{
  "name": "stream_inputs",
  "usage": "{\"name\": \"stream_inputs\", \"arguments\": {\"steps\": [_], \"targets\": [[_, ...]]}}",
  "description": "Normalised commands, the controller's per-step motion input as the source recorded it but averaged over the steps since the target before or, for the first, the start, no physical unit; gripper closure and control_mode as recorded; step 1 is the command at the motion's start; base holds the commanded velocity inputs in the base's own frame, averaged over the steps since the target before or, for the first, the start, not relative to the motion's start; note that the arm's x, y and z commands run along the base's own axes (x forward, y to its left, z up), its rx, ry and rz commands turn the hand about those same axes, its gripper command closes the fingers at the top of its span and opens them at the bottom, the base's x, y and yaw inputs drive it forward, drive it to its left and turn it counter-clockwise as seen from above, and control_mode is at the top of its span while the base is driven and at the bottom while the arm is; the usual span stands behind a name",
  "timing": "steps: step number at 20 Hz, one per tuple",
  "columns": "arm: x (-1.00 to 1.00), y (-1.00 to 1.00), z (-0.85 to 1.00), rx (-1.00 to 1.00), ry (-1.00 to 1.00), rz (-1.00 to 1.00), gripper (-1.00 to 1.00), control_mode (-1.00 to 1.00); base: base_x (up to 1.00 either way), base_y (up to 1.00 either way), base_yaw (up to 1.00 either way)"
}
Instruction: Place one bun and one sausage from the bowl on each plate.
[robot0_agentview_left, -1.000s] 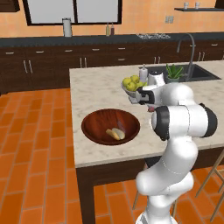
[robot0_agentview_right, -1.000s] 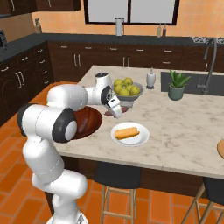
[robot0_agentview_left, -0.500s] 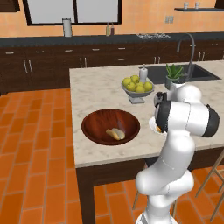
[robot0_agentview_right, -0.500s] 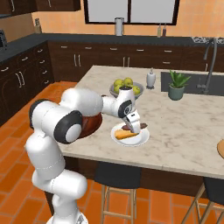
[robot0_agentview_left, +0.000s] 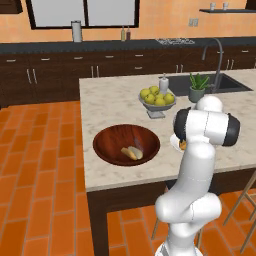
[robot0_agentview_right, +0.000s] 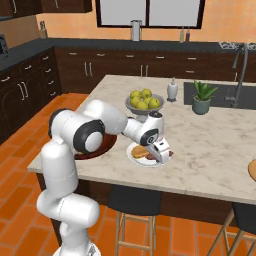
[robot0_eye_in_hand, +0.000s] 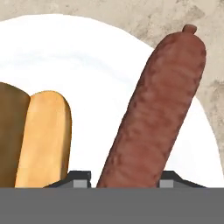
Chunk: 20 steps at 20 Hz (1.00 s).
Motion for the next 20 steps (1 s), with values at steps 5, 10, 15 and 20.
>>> {"name": "stream_inputs", "arguments": {"steps": [5, 10, 15, 20], "targets": [[0.19, 0.01, -0.24, 0.01, 0.00, 0.27, -1.00, -1.00, 0.00, 0.00, 0.00], [-0.09, 0.01, 0.05, 0.00, -0.04, 0.12, -1.00, -1.00, 0.00, 0.00, 0.00], [-0.14, 0.09, 0.30, 0.00, -0.08, 0.03, -1.00, -1.00, 0.00, 0.00, 0.00], [-0.24, 0.22, 0.47, -0.02, -0.09, 0.01, -1.00, -1.00, 0.00, 0.00, 0.00]]}}
